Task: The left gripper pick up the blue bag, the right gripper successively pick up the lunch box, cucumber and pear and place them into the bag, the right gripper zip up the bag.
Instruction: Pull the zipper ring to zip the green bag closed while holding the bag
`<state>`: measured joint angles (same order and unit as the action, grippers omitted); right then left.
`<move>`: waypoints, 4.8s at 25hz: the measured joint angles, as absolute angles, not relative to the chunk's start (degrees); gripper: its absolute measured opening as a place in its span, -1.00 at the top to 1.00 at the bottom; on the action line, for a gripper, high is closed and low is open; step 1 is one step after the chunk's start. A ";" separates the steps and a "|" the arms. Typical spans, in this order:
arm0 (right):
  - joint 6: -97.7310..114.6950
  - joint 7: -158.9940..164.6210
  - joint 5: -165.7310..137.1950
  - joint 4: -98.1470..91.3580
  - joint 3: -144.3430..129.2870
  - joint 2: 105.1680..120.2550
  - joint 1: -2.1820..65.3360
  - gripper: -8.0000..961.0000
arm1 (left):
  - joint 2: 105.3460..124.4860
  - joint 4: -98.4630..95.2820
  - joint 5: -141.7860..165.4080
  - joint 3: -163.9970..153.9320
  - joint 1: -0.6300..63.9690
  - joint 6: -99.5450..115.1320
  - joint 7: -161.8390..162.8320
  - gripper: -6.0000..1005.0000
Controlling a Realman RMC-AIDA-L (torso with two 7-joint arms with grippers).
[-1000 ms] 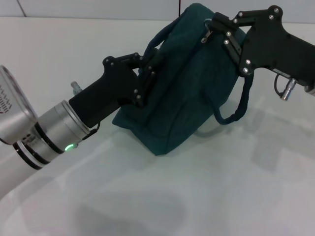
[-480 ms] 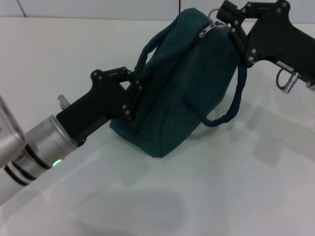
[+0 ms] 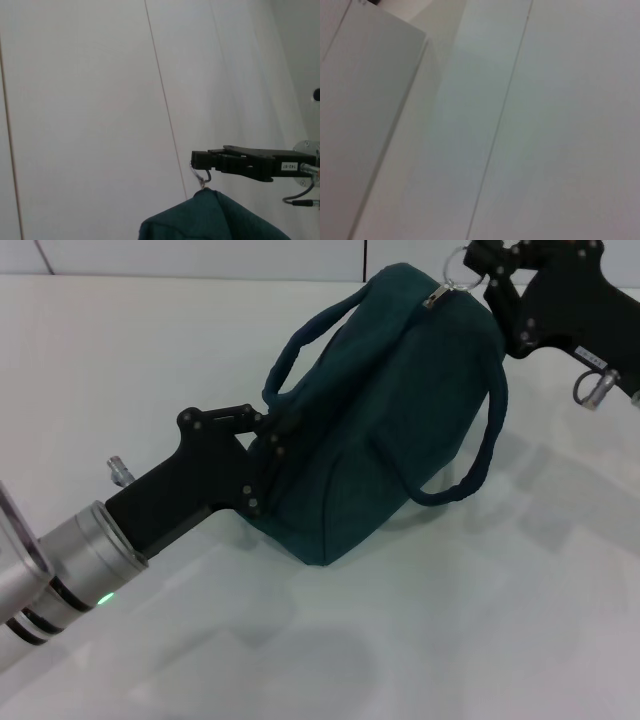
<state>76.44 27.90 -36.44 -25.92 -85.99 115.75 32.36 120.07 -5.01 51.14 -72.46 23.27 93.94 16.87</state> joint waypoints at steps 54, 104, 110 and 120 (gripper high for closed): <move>77.96 27.51 -36.80 -25.96 -85.43 116.01 31.63 0.95 | 119.58 -29.35 67.04 -72.37 31.35 74.02 62.37 -0.21; 83.66 51.92 -49.11 -32.91 -85.03 110.03 28.43 0.82 | 119.44 -27.07 65.33 -72.18 22.48 87.20 39.05 0.90; 81.61 56.09 -57.04 -38.37 -84.70 110.77 25.68 0.29 | 119.48 -26.92 65.38 -72.44 22.79 87.36 39.07 0.90; 77.10 56.31 -59.45 -38.39 -84.18 112.35 25.89 0.07 | 119.61 -26.27 65.53 -72.51 23.38 87.36 38.81 0.90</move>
